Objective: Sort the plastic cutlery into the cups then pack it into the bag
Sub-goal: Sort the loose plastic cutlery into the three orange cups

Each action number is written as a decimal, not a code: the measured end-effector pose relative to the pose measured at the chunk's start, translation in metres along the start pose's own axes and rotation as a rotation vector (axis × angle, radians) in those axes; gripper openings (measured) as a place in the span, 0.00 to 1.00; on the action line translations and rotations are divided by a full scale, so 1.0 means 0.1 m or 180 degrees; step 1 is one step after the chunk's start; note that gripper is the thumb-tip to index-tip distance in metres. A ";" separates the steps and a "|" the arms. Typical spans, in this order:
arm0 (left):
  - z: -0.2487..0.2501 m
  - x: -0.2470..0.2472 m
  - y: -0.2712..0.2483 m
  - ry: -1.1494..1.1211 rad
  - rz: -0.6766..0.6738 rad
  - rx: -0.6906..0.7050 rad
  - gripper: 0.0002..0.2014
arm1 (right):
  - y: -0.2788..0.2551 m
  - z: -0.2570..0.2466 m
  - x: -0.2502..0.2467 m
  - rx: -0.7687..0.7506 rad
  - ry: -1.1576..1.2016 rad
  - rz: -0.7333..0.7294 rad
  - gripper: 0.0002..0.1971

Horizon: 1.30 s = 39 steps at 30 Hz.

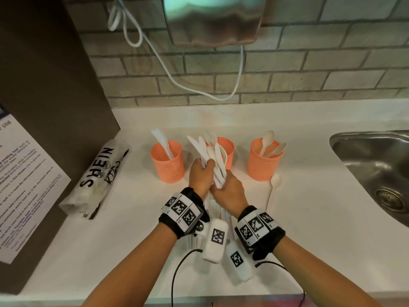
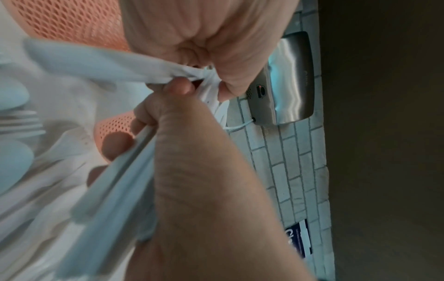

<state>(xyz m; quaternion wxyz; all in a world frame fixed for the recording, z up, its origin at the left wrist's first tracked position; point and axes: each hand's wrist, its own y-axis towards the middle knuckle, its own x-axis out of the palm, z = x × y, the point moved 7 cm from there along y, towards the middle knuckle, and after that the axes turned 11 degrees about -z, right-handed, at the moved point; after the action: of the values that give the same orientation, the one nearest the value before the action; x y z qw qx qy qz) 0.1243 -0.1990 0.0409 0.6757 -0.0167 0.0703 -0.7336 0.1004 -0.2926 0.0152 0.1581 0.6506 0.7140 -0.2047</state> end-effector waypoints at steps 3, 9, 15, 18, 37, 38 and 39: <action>0.05 0.00 0.03 0.0107 0.0044 0.0102 0.13 | 0.02 -0.01 0.00 -0.0064 0.0204 0.0041 0.19; 0.12 -0.01 0.00 0.0430 0.0157 0.0297 0.07 | 0.03 0.03 -0.02 -0.0256 0.0502 -0.0032 0.20; 0.30 0.03 -0.09 0.1041 0.0333 0.0475 0.14 | -0.02 0.01 0.03 -0.0332 0.0911 -0.0085 0.26; 0.30 0.02 -0.10 0.1158 0.0398 0.0385 0.15 | -0.03 0.01 0.05 -0.0356 0.0916 -0.0037 0.29; 0.21 0.04 0.03 0.0260 0.0328 0.0469 0.13 | 0.01 0.13 0.00 -0.0345 0.1028 0.0043 0.24; 0.19 0.02 0.07 0.0204 0.0296 0.0425 0.14 | 0.02 0.13 0.00 -0.0325 0.1004 0.0040 0.23; 0.19 0.02 0.09 0.0171 0.0272 0.0418 0.15 | 0.02 0.13 -0.01 -0.0309 0.0987 0.0010 0.21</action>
<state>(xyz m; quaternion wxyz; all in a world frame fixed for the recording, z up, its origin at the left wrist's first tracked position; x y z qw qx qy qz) 0.1358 -0.2028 0.0588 0.7039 0.0503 0.0407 -0.7074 0.1019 -0.2993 0.0044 0.0776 0.6672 0.7378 -0.0668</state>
